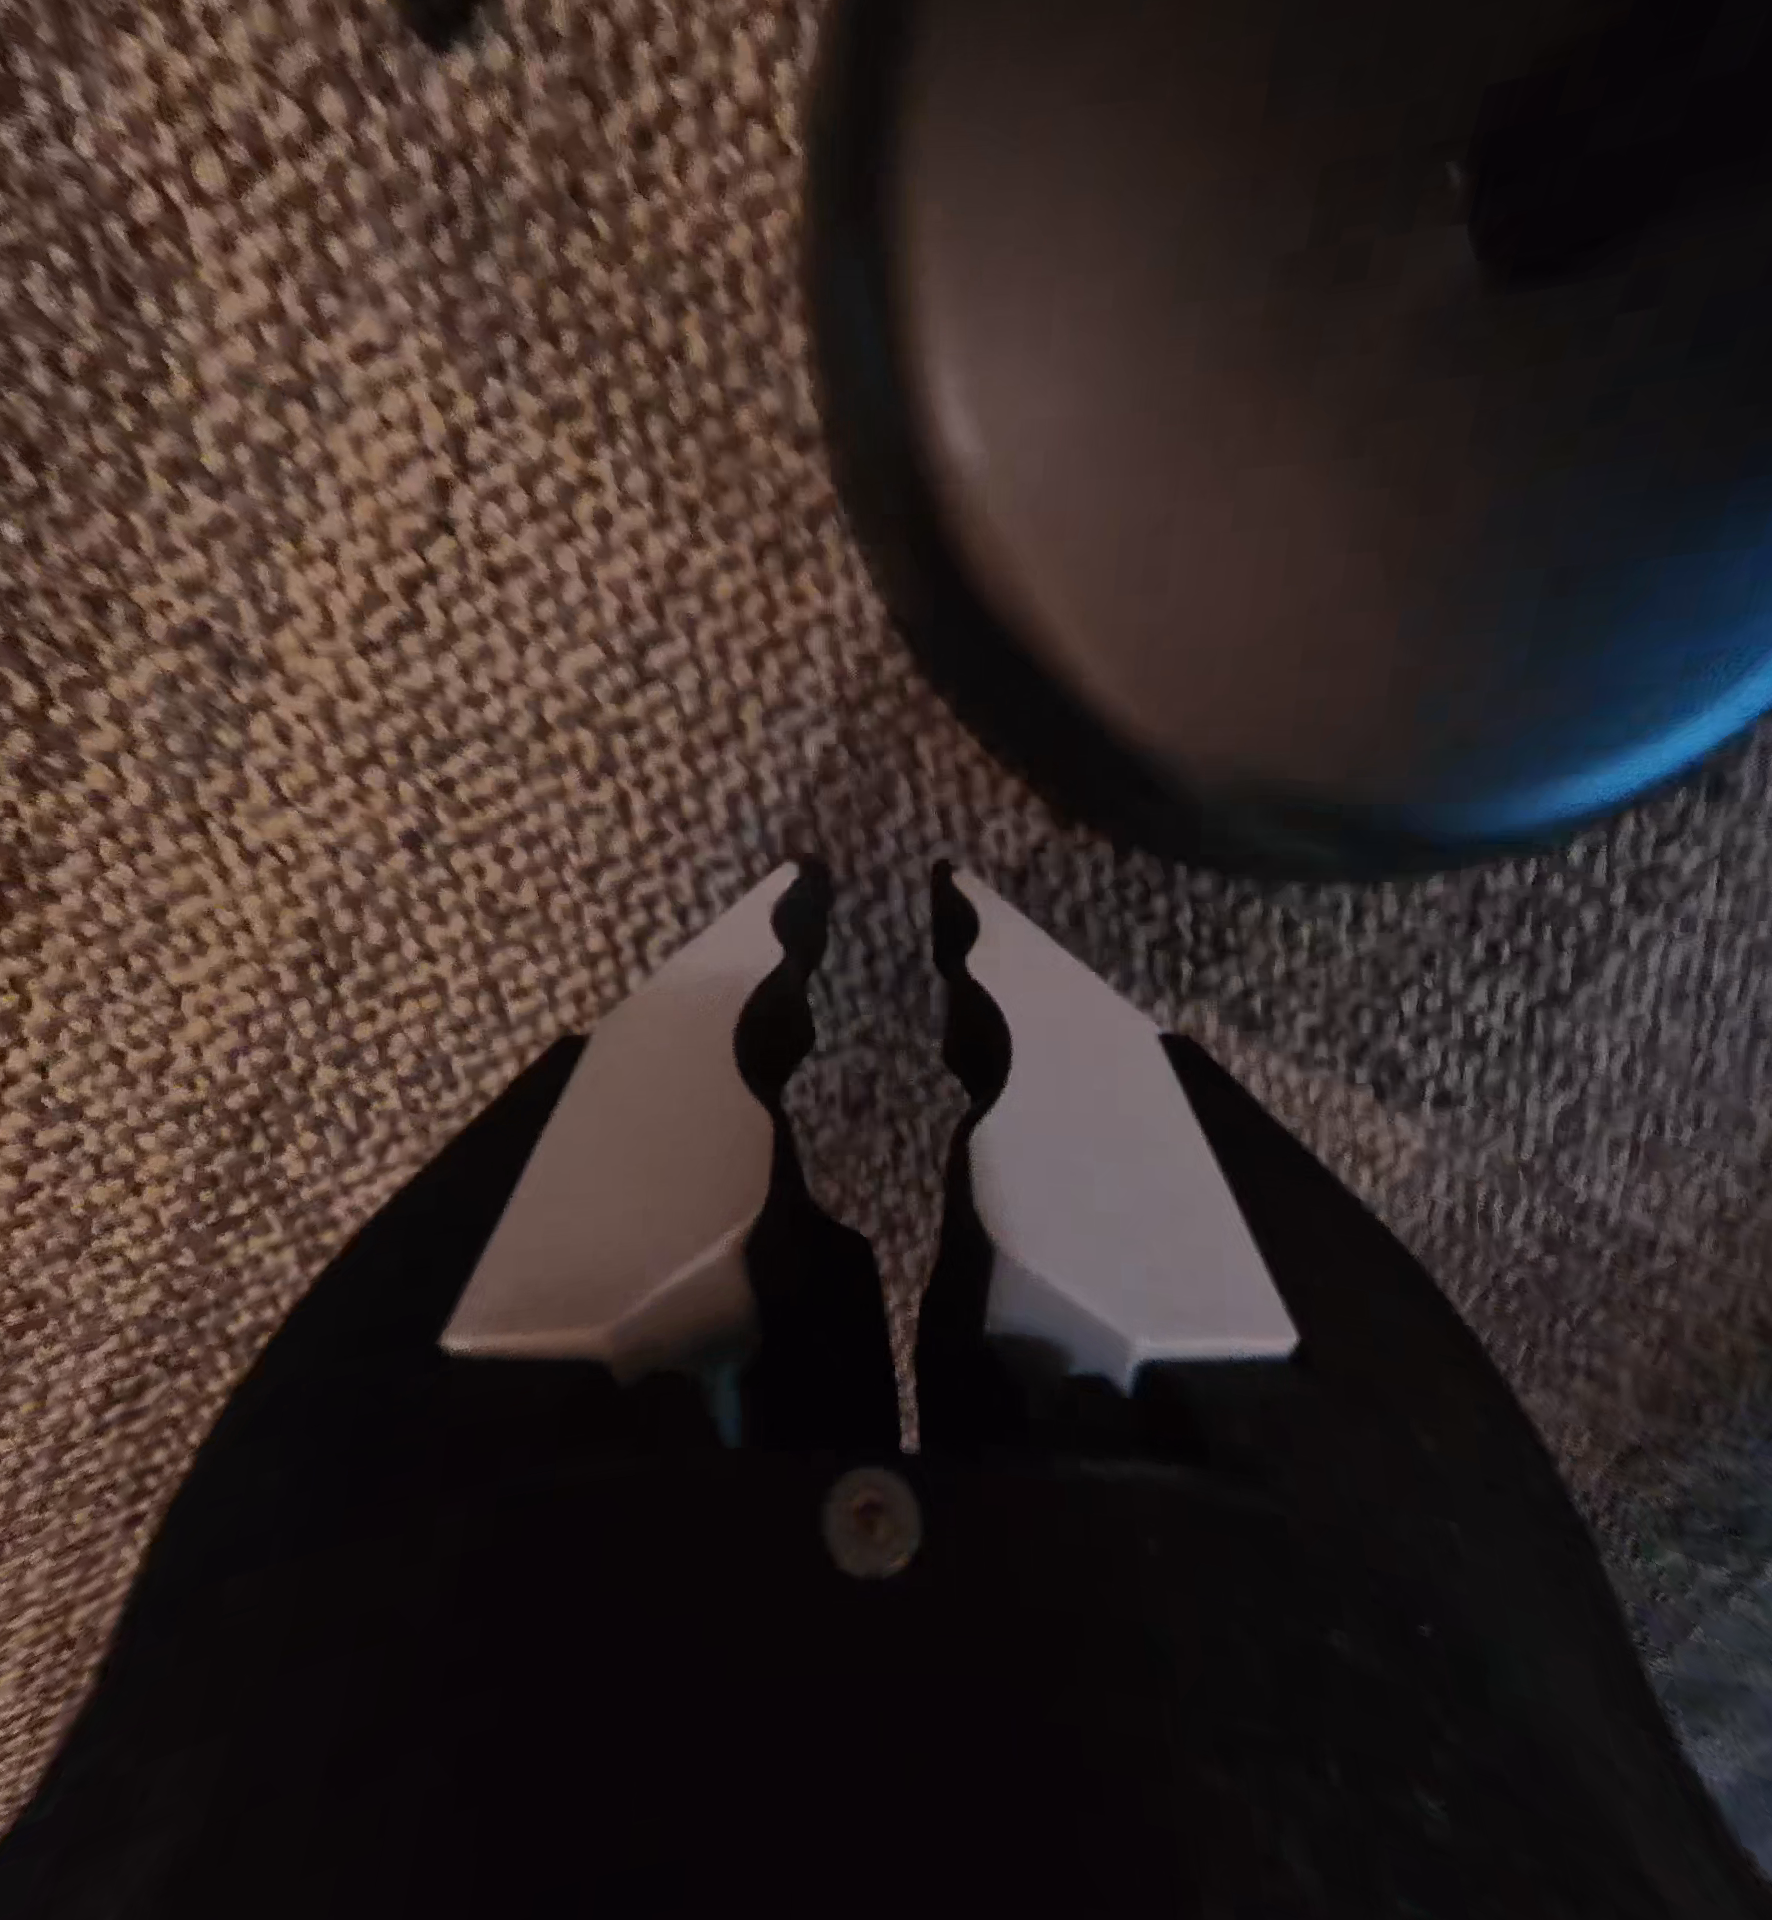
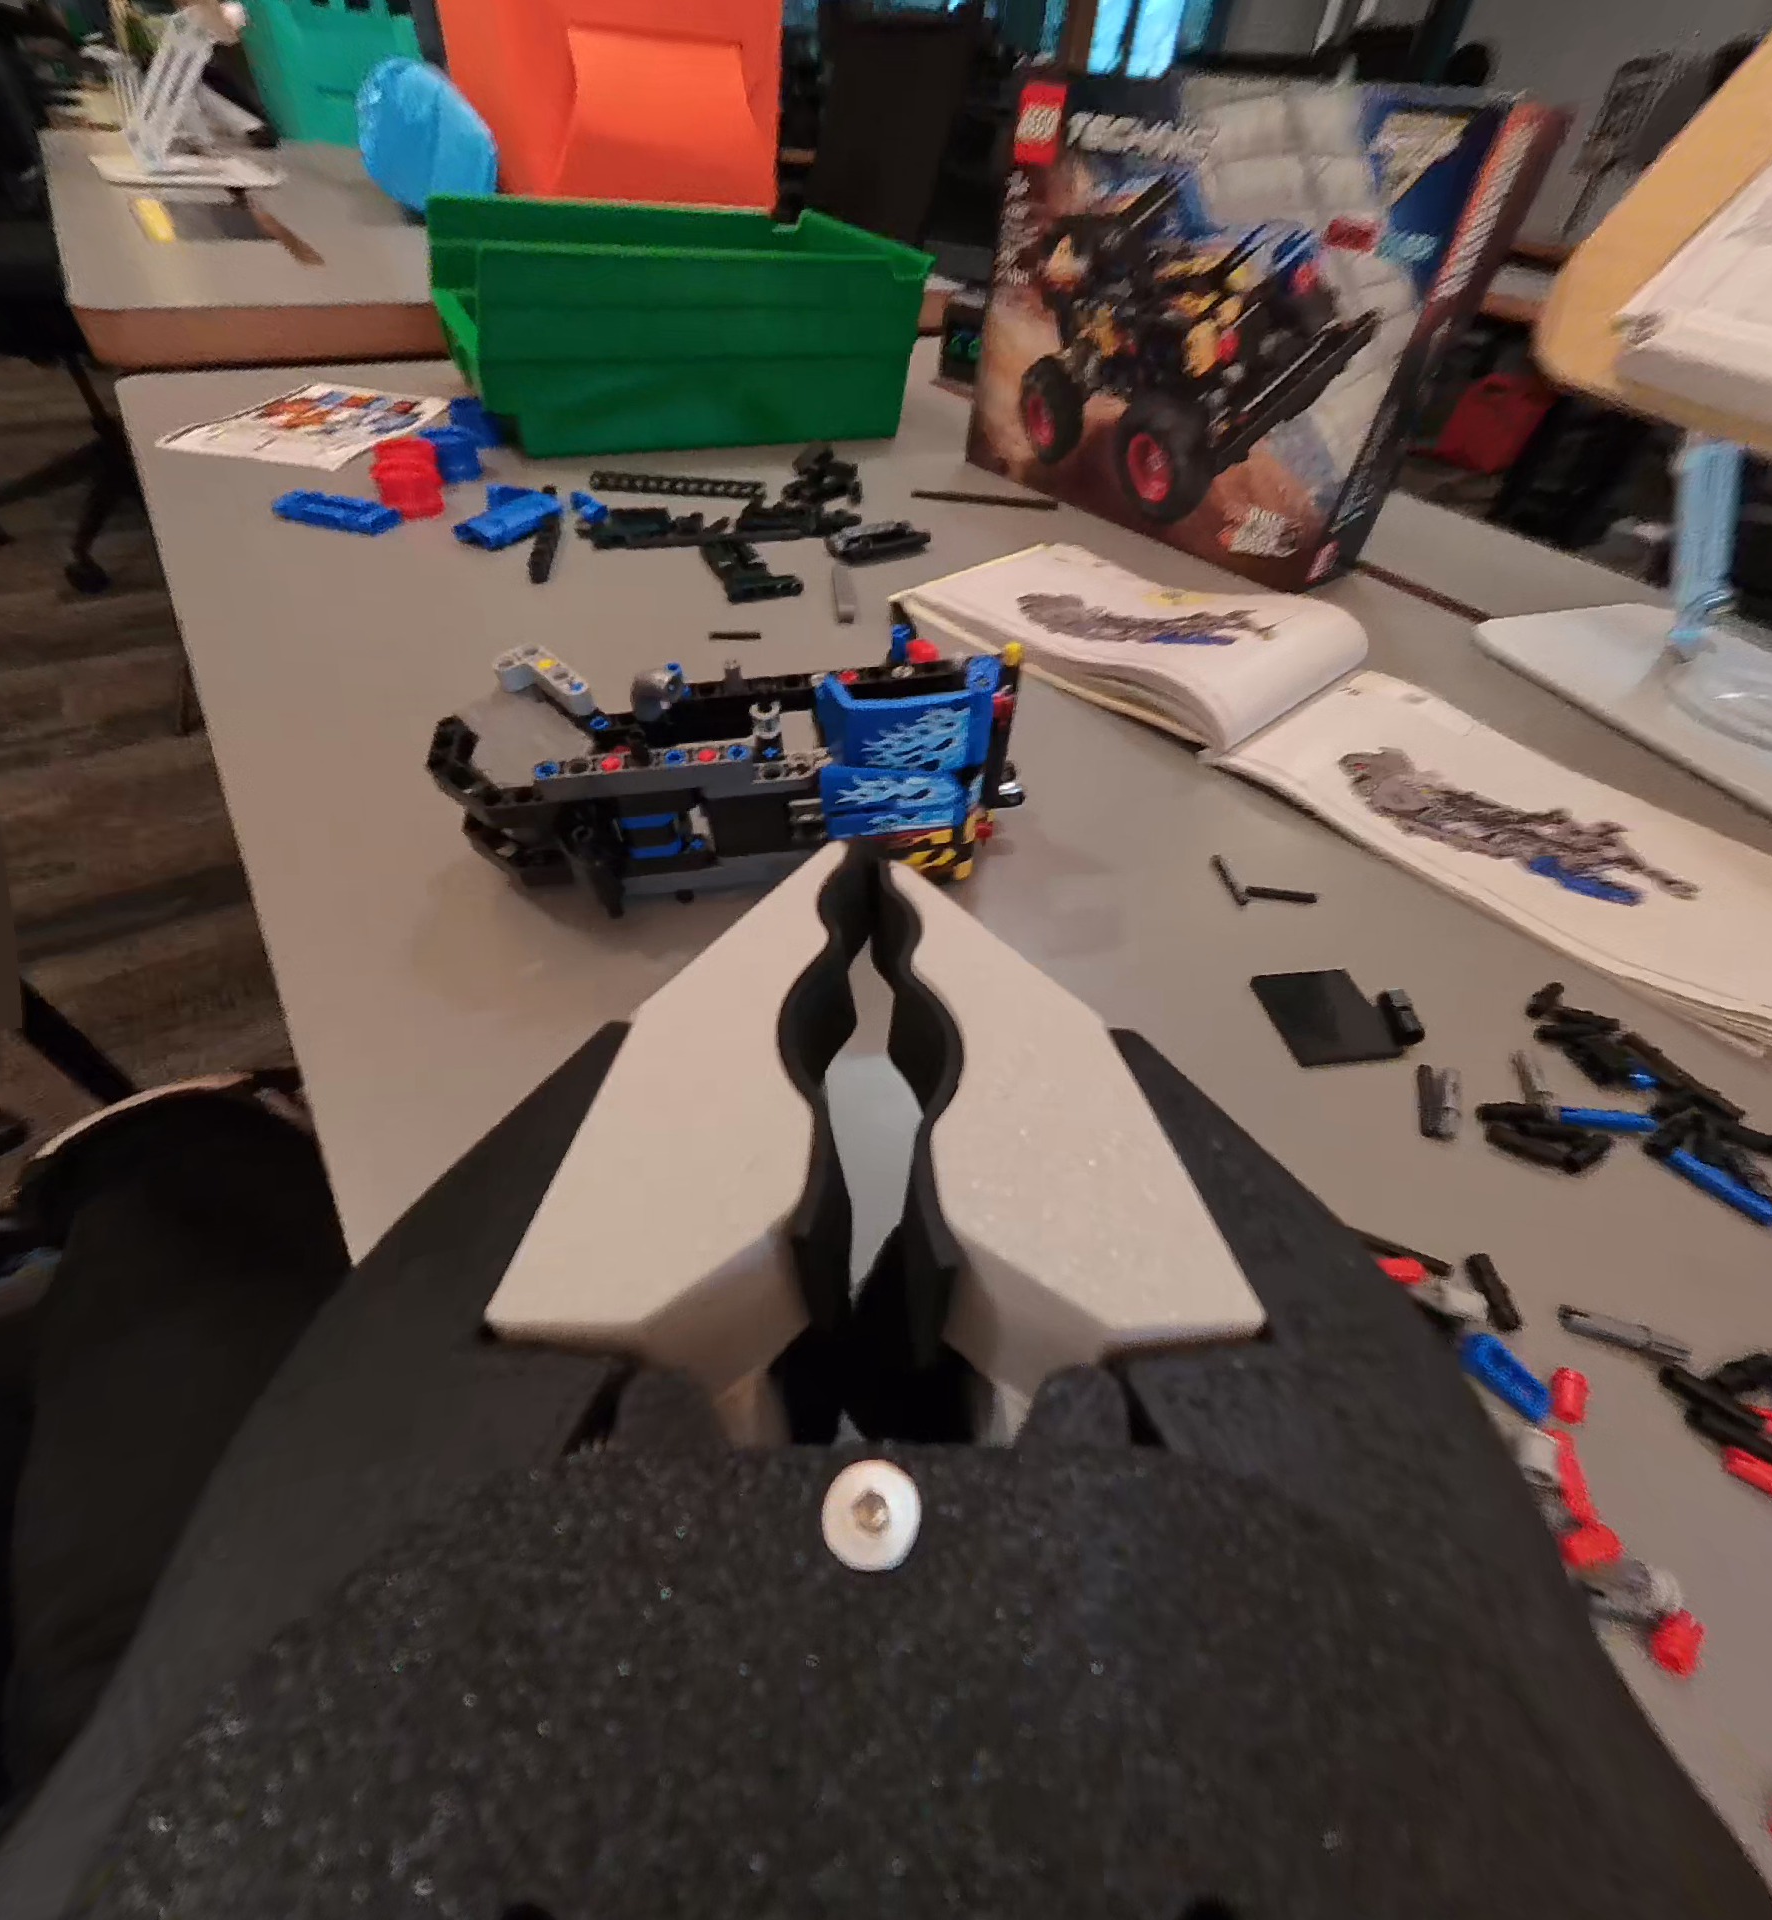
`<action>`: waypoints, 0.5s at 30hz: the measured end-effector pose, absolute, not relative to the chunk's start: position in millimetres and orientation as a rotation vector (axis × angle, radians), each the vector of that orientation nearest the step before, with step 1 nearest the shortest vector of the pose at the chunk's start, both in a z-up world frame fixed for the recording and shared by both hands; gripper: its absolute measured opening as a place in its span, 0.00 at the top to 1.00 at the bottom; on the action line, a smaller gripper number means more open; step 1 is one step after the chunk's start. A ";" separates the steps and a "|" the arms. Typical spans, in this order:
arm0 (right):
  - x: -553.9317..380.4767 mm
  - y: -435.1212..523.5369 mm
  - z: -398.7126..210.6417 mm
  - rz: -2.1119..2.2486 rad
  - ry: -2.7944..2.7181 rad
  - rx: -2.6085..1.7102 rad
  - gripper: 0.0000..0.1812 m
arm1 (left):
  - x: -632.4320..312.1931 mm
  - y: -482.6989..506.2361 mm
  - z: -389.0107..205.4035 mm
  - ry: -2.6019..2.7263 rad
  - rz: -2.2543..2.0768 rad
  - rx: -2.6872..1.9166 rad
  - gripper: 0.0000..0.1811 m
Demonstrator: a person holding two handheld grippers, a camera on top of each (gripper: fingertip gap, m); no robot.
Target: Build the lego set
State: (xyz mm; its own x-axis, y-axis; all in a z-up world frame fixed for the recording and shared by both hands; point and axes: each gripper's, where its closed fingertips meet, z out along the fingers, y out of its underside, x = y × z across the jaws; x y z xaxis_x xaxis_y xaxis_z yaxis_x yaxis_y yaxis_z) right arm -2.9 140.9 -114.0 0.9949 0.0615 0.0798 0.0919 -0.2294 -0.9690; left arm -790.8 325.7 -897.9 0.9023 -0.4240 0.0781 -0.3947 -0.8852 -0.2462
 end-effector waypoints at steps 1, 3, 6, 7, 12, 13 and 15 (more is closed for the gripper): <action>-2.2 139.9 -112.3 -0.036 -0.110 -1.793 1.00 | -790.4 338.2 -899.6 0.576 -0.191 -2.855 0.88; -3.8 140.8 -111.9 -0.023 -0.128 -1.785 1.00 | -790.0 368.7 -900.9 0.516 -0.164 -2.857 0.86; 1.9 135.6 -100.6 -0.061 -0.106 -1.710 1.00 | -791.0 416.9 -902.0 0.467 -0.090 -2.823 0.86; 3.7 134.9 -99.4 -0.070 -0.098 -1.702 1.00 | -791.3 431.5 -902.4 0.456 -0.066 -2.808 0.86; 3.5 138.2 -104.1 -0.065 -0.109 -1.730 1.00 | -795.4 470.0 -917.6 0.523 0.019 -2.820 0.87; 4.3 138.0 -103.7 -0.061 -0.105 -1.728 1.00 | -797.6 473.4 -921.5 0.536 0.033 -2.825 0.87; 6.8 137.5 -102.4 -0.049 -0.088 -1.721 1.00 | -799.1 479.7 -927.2 0.530 0.020 -2.825 0.87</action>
